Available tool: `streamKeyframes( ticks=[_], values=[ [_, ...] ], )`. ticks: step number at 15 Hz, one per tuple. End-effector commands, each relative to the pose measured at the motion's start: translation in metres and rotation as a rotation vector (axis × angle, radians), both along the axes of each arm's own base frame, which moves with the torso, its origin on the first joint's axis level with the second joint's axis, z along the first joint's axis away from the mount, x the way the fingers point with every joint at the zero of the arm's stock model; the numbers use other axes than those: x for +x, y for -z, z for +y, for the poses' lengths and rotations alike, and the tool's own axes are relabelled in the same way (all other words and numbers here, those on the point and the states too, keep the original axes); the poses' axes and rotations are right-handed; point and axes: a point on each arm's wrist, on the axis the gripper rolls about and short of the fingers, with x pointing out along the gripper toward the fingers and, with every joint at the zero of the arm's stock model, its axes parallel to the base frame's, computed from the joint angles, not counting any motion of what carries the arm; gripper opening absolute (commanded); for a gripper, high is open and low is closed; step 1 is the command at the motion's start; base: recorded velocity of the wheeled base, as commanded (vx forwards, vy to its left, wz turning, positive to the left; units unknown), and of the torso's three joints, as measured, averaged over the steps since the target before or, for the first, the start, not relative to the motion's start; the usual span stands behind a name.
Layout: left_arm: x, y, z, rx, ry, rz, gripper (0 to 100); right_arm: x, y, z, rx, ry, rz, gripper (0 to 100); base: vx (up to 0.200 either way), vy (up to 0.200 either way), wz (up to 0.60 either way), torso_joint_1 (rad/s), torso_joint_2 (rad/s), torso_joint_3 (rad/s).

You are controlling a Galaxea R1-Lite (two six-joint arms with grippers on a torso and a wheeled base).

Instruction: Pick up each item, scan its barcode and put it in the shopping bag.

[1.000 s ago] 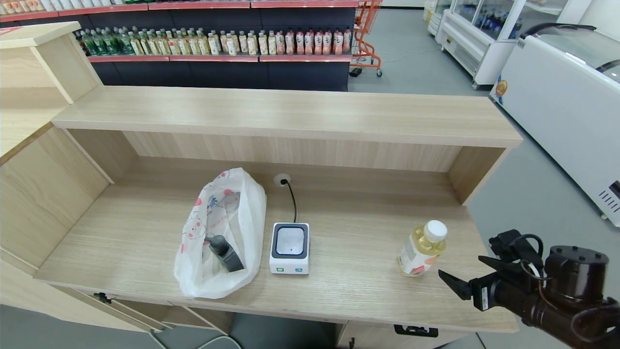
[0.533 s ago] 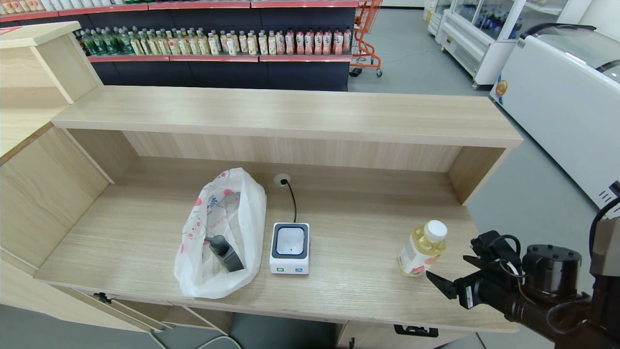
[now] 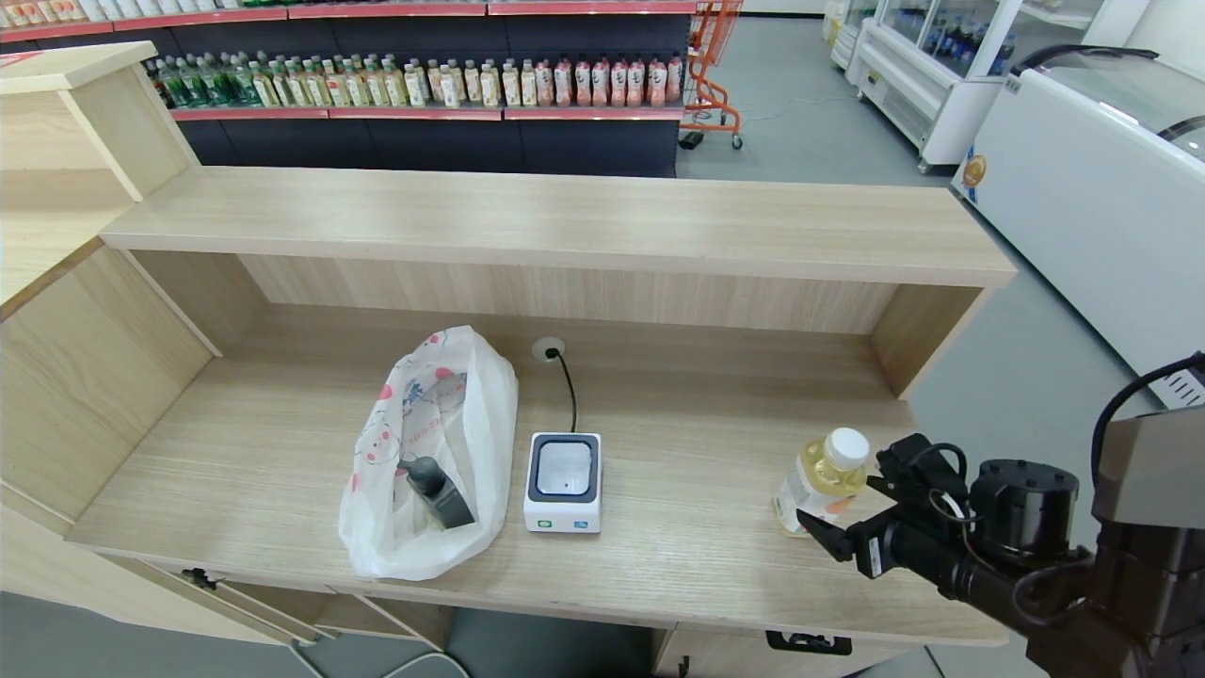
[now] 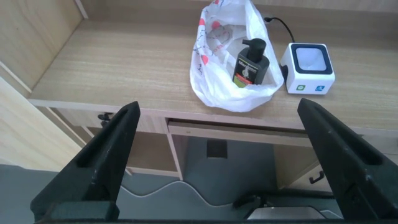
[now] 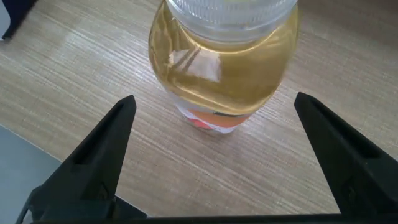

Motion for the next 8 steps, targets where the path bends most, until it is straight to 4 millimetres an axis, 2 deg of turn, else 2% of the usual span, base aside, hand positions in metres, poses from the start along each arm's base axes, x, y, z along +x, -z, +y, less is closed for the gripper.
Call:
streamKeyframes(
  ticks=[1,8],
  values=[
    [0.000,0.000,0.000,0.000,0.000,-0.001,100,0.009,0.003,0.006,0.003,-0.014,-0.014,100,0.000,0.000,0.00,0.000,0.00,0.000],
    [0.000,0.000,0.000,0.000,0.000,0.001,100,0.034,0.013,0.013,0.005,-0.022,-0.051,100,0.000,0.000,0.00,0.000,0.00,0.000]
  ],
)
